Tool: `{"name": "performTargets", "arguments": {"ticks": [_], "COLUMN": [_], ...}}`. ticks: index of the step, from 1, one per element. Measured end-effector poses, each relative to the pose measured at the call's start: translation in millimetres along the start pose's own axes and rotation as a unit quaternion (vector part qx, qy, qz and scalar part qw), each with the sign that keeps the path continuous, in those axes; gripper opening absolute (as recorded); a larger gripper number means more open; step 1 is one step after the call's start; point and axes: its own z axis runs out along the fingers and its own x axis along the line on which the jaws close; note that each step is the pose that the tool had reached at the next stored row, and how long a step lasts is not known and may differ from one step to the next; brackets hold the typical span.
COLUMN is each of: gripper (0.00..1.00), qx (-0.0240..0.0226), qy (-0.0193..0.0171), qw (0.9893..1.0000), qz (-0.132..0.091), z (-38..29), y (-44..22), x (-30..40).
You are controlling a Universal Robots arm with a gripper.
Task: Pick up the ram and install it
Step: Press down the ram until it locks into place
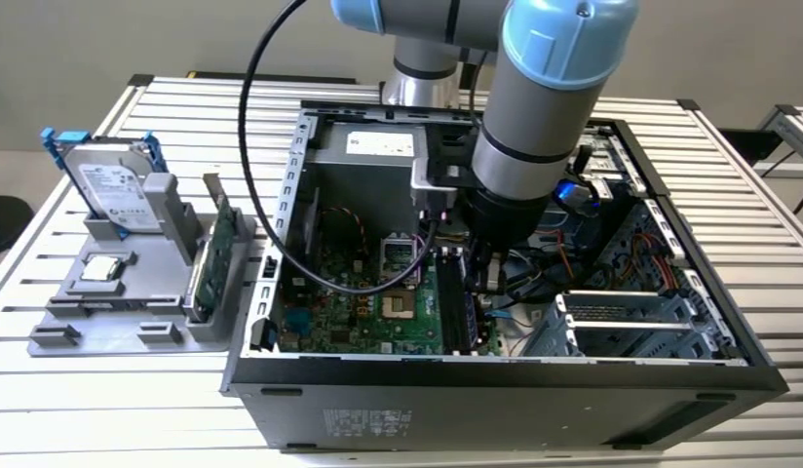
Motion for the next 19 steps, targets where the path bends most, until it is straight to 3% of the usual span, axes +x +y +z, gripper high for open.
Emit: {"name": "performTargets", "arguments": {"ticks": [2, 3, 4, 6, 19], "gripper": [0.00, 0.00, 0.00, 0.00, 0.00], "qx": [-0.0005, -0.0004, -0.0002, -0.0004, -0.0003], "qy": [0.0031, 0.0026, 0.0016, 0.0026, 0.0025], "qw": [1.0000, 1.0000, 1.0000, 1.0000, 1.0000], "qz": [0.000, 0.000, 0.000, 0.000, 0.000], "z": [0.5, 1.8, -7.2, -8.1, -8.0], "y": [0.0, 0.0, -0.1, 0.0, -0.1], "x": [-0.4, -0.3, -1.1, -0.7, -0.7]}}
